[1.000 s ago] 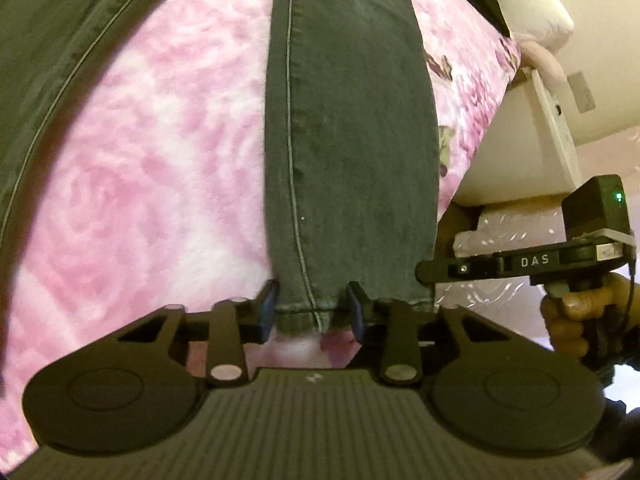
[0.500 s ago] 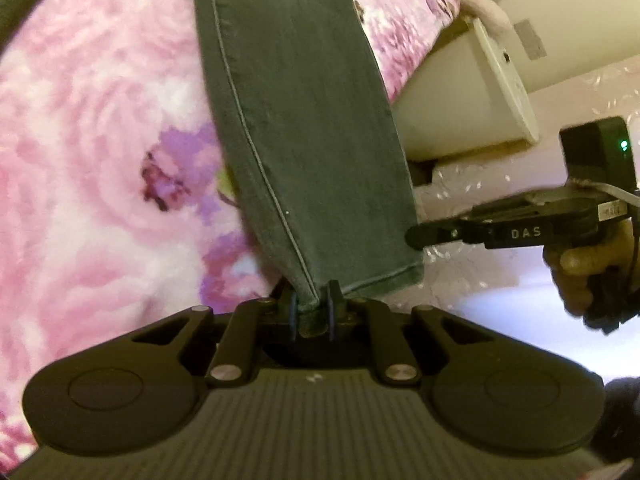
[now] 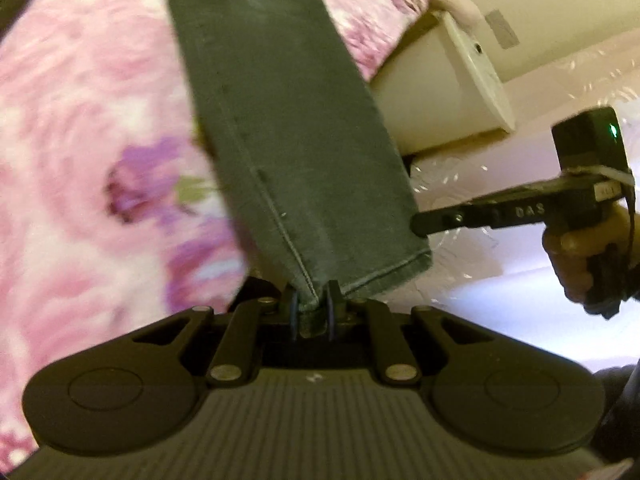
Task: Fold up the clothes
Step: 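Pull the leg hems with both grippers to straighten the legs, then release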
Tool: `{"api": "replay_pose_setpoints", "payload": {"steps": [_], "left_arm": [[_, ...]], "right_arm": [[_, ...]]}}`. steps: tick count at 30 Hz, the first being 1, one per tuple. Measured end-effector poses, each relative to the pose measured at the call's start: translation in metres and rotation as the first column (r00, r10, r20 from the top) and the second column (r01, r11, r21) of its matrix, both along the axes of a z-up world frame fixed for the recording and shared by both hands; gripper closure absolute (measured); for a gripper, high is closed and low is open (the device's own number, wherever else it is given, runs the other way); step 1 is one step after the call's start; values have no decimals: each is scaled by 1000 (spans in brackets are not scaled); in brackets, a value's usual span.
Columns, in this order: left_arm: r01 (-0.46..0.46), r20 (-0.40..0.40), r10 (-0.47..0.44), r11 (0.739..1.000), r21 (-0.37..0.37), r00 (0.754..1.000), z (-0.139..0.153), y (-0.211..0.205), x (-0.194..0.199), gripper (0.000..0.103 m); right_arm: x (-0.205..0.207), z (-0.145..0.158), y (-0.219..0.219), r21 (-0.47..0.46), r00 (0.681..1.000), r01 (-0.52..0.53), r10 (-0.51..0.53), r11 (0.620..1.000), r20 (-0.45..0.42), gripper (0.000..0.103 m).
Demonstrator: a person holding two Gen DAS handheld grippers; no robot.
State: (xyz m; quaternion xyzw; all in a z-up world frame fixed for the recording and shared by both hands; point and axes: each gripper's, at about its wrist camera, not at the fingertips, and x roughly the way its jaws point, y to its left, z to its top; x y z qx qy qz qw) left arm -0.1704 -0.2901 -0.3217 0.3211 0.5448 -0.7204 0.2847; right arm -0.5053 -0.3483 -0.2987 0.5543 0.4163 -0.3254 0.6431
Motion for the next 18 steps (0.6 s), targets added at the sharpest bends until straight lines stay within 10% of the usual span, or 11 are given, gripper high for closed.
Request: {"api": "replay_pose_setpoints", "payload": {"steps": [8,13,18], "left_arm": [[20,47,-21,1000,18,999,-23,-6,-21,90],[76,99,-73,997,-26,992,-10,-5,-20,86],[76,186,-60,994,-79,981,25,4,-5,73]], "right_arm": [[7,-31,10,22,993,115,-115,993,36,99],[4,-32,19,-12,989,147,-147,989,6,51],[2,-8,33,-80,987,158,-160,984,-25,47]]}}
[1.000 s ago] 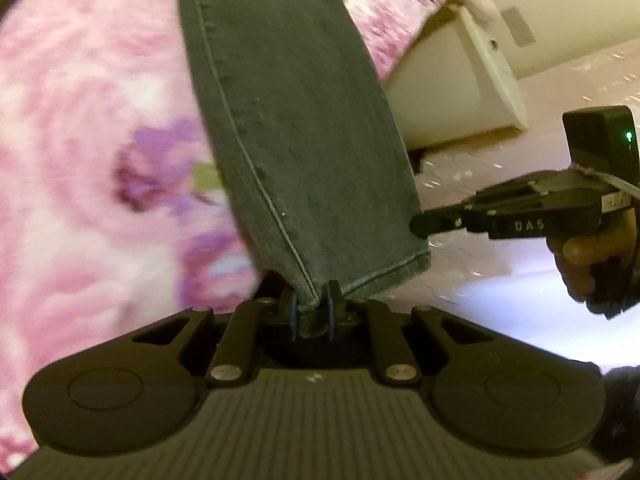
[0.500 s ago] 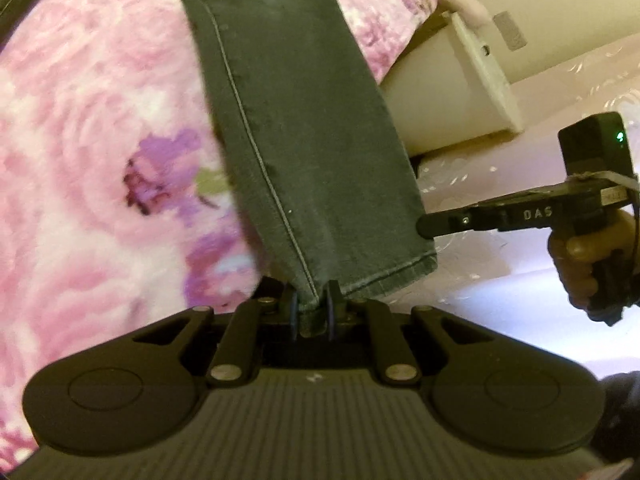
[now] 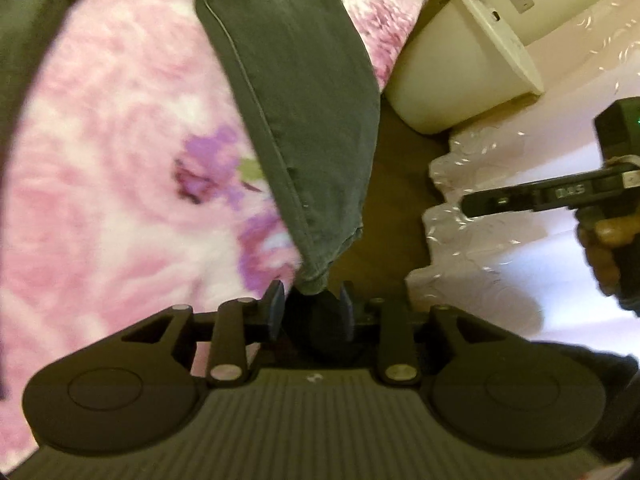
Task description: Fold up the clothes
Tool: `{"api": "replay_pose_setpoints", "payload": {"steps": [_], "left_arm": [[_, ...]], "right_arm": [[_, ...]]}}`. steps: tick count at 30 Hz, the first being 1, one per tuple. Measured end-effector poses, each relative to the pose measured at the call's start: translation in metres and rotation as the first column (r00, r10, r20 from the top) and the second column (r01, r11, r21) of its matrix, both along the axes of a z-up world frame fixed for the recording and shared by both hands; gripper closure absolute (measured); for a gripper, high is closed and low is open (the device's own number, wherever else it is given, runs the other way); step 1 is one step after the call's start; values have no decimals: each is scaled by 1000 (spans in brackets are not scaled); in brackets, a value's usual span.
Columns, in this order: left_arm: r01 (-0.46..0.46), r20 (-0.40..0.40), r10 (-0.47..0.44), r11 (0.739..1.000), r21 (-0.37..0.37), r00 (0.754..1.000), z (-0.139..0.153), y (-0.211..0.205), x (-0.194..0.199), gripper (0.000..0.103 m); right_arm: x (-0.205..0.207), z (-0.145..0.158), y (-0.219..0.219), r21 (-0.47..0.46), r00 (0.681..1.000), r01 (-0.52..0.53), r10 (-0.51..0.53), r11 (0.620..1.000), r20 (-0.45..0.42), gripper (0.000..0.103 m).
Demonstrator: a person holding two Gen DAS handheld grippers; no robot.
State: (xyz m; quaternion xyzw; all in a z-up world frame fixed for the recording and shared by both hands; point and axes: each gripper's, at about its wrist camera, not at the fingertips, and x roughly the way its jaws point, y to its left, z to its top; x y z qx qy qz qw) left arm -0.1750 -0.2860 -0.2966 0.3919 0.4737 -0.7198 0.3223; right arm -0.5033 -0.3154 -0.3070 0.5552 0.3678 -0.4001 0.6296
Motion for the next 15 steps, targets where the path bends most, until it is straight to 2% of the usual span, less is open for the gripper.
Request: {"api": "replay_pose_setpoints", "payload": {"steps": [4,6,7,10,11,13,15], "left_arm": [[-47,67,51,997,-58,996,34,8,22,58],[-73,107,82,993,-89,991,51,12,31,42],[-84,131,98,990,-110,987,61,14,35,39],[-127,200,162,976,-177,966,91,21,47,28],[-144,223,189,969,-201,956,101,22,50,19],[-175,261,238,954,-245,935,122,24,57,13],[-215,279,298,932,-292,913,145,27,65,1]], "right_arm": [[0,37,6,-38,1000,17,-18,999,-18,28],[0,54,4,-58,1000,20,-21,998,-19,21],[1,63,1,-67,1000,21,-23,998,-20,19],[2,87,-11,-99,1000,22,-24,995,-13,15],[3,95,-17,-110,1000,19,-21,994,-11,15],[8,111,-28,-124,1000,4,-7,992,-23,15],[13,127,-40,-133,999,-14,8,991,-44,15]]}}
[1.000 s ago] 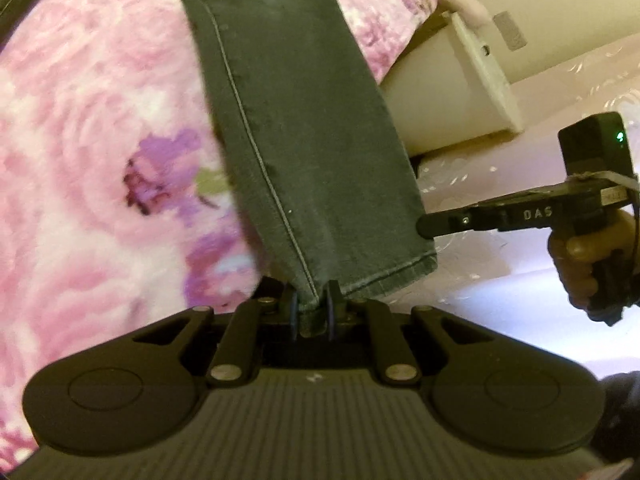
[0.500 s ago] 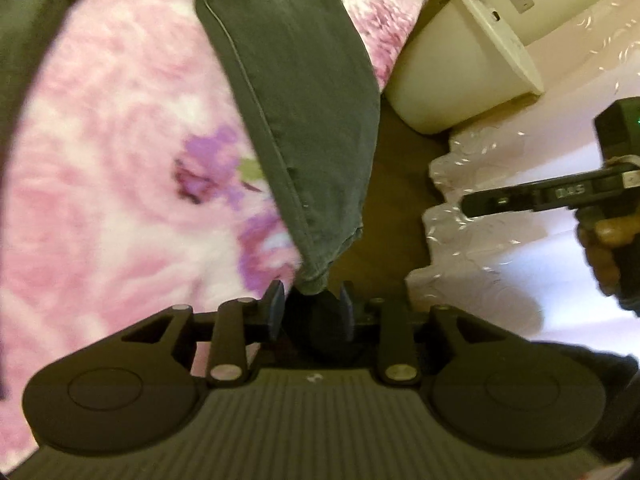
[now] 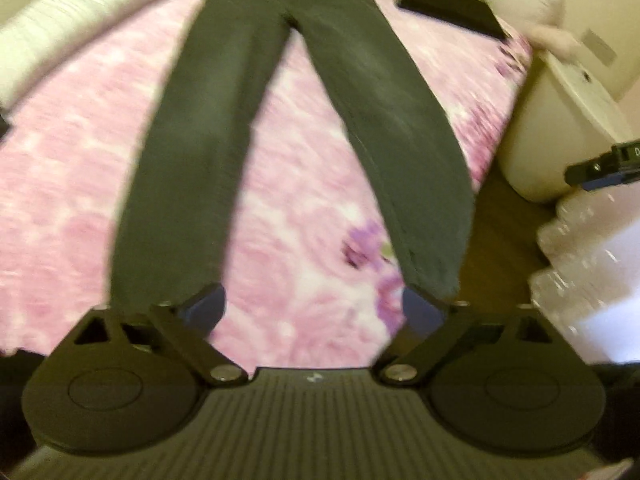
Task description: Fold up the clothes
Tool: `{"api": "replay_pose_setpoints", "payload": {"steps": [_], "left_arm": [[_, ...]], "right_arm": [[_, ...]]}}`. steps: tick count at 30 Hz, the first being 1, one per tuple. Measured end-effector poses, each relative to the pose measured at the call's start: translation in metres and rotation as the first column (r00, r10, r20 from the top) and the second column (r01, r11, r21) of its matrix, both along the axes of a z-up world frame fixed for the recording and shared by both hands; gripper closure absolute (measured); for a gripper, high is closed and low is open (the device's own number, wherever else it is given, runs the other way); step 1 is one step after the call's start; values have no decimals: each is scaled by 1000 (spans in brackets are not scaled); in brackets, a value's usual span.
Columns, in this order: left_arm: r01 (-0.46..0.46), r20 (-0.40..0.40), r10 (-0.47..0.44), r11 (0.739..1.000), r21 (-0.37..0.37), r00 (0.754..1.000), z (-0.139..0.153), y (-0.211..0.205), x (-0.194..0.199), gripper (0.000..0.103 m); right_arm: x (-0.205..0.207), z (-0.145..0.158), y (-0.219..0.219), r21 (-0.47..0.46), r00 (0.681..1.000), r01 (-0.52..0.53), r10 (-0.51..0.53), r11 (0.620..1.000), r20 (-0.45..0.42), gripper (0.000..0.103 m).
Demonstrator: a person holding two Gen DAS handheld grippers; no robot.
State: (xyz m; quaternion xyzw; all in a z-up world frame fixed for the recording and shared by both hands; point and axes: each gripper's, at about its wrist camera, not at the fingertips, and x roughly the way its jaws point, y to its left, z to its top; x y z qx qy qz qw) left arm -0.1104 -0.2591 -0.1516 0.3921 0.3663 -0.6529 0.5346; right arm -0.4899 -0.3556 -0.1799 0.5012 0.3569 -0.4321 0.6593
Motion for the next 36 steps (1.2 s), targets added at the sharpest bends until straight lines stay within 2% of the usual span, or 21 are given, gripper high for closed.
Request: {"api": "replay_pose_setpoints", "payload": {"steps": [5,9,13,18,21,24,28,32,36], "left_arm": [[-150,-4,150,986,-75,989,49,5,25,1],[-206,21,210,971,-124,977,70,26,59,1],[-220,72,231,967,-131,970,82,69,114,1],[-285,81,299,947,-145,951,94,134,182,1],[-329,68,343,931,-157,937,105,154,203,1],[-335,10,344,922,-192,939,122,160,206,1],[-271,-26,274,928,-254,961,147,154,188,1],[-210,-42,207,928,-309,977,169,145,163,1],[-135,-42,128,928,-346,991,183,139,137,1]], "right_arm": [[23,46,-13,-47,997,-21,17,999,-77,15],[42,82,1,-93,999,-18,14,995,-51,15],[68,109,38,-151,999,-6,-2,989,-54,15],[102,128,95,-195,998,52,-60,979,-36,15],[126,134,123,-190,999,38,-44,981,-26,15],[150,151,143,-205,999,-8,-2,979,-46,15],[169,181,158,-257,993,-64,36,964,-112,15],[177,209,165,-303,982,-68,10,951,-189,15],[171,224,172,-327,975,-48,-27,944,-220,15]]}}
